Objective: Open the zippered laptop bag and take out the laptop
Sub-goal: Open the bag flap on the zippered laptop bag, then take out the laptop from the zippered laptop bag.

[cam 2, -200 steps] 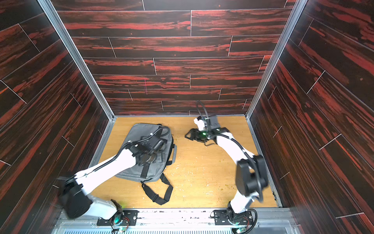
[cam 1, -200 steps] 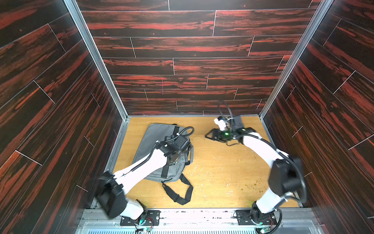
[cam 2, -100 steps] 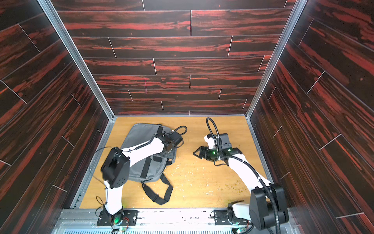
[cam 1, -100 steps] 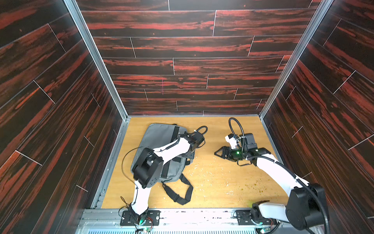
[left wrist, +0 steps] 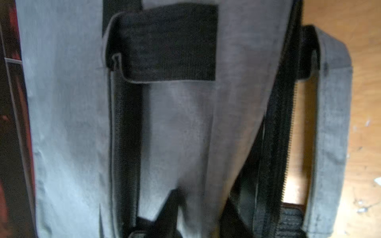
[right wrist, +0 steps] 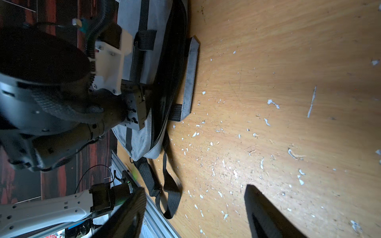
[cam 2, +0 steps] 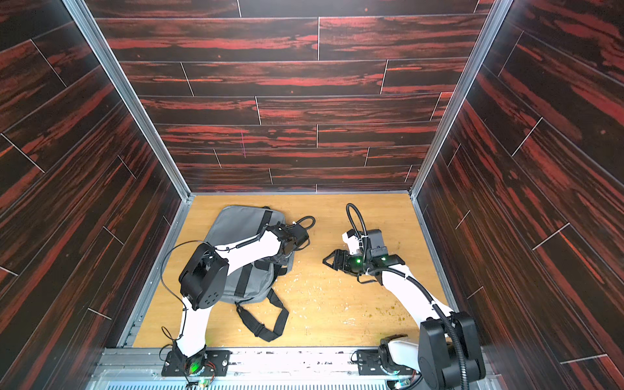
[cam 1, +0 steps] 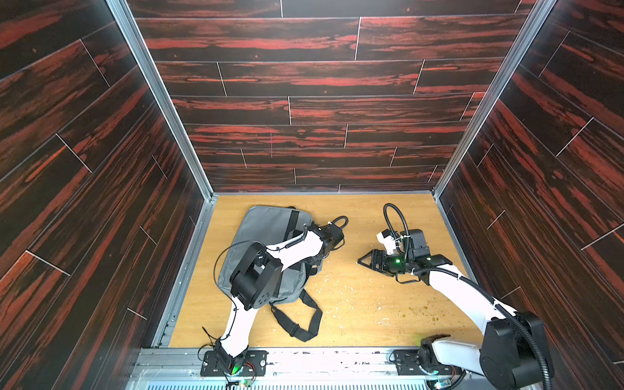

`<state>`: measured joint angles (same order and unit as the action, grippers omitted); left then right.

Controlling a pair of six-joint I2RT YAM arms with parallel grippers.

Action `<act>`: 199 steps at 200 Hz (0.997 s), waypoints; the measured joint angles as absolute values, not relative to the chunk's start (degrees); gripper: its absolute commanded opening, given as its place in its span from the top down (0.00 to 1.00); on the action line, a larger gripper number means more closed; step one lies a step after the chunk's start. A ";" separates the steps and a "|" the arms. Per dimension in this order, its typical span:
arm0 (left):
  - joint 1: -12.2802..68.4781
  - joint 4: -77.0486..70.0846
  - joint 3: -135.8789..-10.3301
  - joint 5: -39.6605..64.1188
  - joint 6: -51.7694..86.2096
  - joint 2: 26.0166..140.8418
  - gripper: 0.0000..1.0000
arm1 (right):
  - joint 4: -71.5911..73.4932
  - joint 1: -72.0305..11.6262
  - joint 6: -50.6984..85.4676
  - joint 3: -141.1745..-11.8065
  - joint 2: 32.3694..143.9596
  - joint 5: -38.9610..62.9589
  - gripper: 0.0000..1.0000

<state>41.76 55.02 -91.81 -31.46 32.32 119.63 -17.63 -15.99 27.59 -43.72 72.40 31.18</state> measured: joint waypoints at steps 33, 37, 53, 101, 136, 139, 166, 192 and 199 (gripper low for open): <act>41.76 56.36 -93.03 -31.55 31.88 119.61 1.00 | -14.11 -15.99 29.45 -42.65 72.40 33.04 0.21; 41.76 56.64 -93.30 -31.51 31.70 119.59 1.00 | -13.15 -15.99 30.15 -42.17 72.40 33.52 0.21; 41.74 58.04 -94.61 -31.24 31.48 119.52 1.00 | -8.36 -16.40 33.52 -39.55 72.40 35.09 0.21; 41.45 62.06 -98.00 -29.76 30.61 114.78 1.00 | 13.02 -25.21 49.04 -35.86 79.29 36.64 0.27; 41.45 63.77 -98.37 -28.21 29.89 108.75 1.00 | 26.30 -32.36 59.11 -39.09 91.18 34.61 0.35; 41.41 63.81 -98.37 -28.05 29.78 108.47 1.00 | 27.40 -32.91 60.03 -39.62 92.20 34.37 0.35; 41.08 63.90 -98.37 -26.94 29.32 106.08 1.00 | 34.39 -36.34 65.73 -45.41 101.25 32.49 0.39; 40.23 63.94 -98.35 -25.32 29.50 105.36 1.00 | 37.39 -38.94 69.58 -51.92 107.77 31.24 0.40; 40.03 63.92 -98.35 -24.88 29.61 105.25 1.00 | 37.80 -39.57 70.48 -53.41 109.10 30.89 0.40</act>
<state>40.03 63.92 -98.35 -24.88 29.61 105.25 37.80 -39.57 70.48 -53.41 109.10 30.89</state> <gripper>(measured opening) 0.068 0.606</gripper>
